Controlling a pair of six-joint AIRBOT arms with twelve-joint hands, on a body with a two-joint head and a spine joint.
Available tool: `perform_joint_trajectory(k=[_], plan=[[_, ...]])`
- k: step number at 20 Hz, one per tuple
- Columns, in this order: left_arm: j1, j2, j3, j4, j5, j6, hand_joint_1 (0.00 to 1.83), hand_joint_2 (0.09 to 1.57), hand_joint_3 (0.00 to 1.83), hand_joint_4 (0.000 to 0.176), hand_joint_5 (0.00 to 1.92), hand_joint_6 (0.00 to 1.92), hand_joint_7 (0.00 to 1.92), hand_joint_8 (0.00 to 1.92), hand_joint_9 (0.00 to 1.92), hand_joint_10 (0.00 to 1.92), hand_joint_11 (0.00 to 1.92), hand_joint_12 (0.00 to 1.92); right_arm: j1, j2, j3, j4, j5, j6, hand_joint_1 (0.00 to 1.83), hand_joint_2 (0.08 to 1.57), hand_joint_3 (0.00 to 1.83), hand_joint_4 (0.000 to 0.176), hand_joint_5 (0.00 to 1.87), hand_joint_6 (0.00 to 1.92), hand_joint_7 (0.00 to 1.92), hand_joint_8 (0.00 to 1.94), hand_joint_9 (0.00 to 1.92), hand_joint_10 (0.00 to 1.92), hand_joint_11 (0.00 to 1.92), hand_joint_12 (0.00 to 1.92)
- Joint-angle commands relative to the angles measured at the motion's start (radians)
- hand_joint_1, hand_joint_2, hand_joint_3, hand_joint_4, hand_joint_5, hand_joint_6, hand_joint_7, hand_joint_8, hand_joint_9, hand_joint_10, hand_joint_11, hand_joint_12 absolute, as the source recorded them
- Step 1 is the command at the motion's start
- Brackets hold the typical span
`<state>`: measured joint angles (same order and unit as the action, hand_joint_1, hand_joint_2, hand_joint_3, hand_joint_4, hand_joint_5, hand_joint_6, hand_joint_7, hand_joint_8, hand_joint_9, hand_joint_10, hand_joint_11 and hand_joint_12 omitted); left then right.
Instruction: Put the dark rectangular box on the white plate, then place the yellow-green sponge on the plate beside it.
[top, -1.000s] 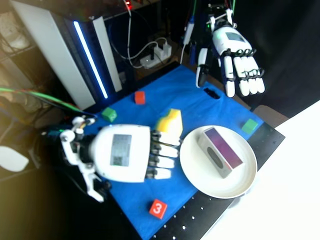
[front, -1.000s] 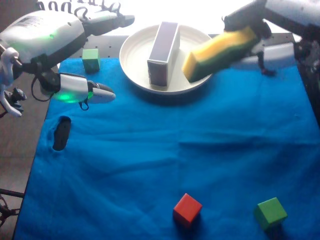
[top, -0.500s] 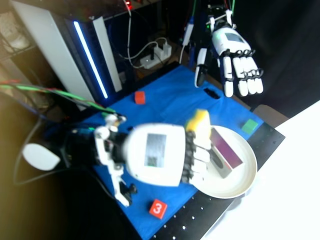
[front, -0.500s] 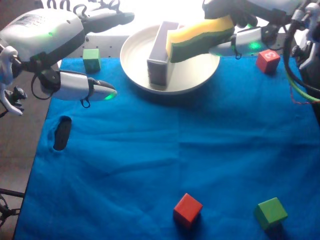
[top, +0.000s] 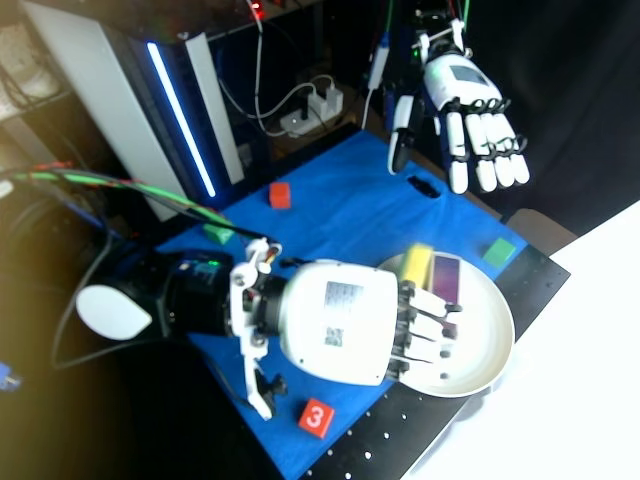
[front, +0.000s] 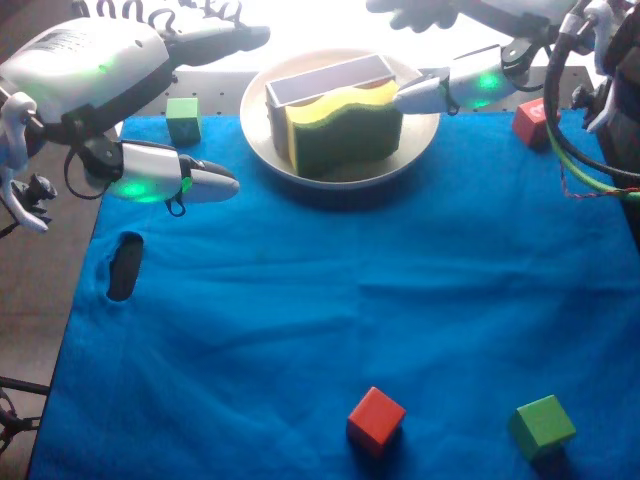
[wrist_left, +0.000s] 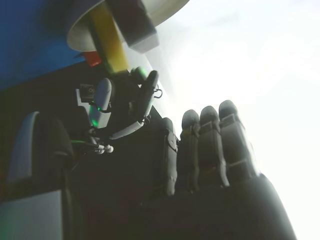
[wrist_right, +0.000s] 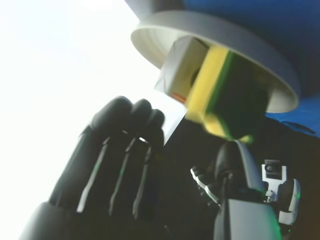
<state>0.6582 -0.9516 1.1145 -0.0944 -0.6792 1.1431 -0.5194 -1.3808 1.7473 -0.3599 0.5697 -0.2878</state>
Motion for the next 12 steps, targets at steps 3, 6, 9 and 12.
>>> perform_joint_trajectory(k=[3,6,9,12], plan=[[-0.006,-0.004,0.000,-0.002,-0.133,-0.009,0.89,0.95,0.00,0.072,0.24,0.01,0.17,0.01,0.08,0.01,0.03,0.02,0.018,0.002,-0.002,0.033,0.100,0.004,0.68,0.90,0.00,0.090,0.27,0.00,0.53,0.00,0.62,0.14,0.39,1.24],[-0.005,-0.002,0.000,-0.002,-0.138,-0.011,0.88,0.95,0.00,0.083,0.23,0.00,0.15,0.00,0.06,0.00,0.01,0.01,0.018,0.003,-0.021,0.033,0.101,0.004,0.65,0.89,0.00,0.086,0.22,0.00,0.40,0.00,0.43,0.00,0.06,1.20],[-0.005,0.002,0.000,-0.003,-0.150,-0.021,0.89,0.94,0.00,0.071,0.23,0.00,0.18,0.01,0.10,0.01,0.07,0.04,0.017,0.014,-0.061,0.033,0.109,0.004,0.66,0.87,0.00,0.086,0.23,0.00,0.38,0.00,0.42,0.00,0.07,1.22],[0.000,0.010,-0.013,-0.002,-0.170,-0.023,0.86,0.94,0.00,0.091,0.23,0.00,0.18,0.00,0.09,0.01,0.04,0.04,0.016,0.067,-0.118,0.035,0.169,0.004,0.64,0.86,0.00,0.088,0.24,0.00,0.39,0.00,0.37,0.00,0.01,1.06]])
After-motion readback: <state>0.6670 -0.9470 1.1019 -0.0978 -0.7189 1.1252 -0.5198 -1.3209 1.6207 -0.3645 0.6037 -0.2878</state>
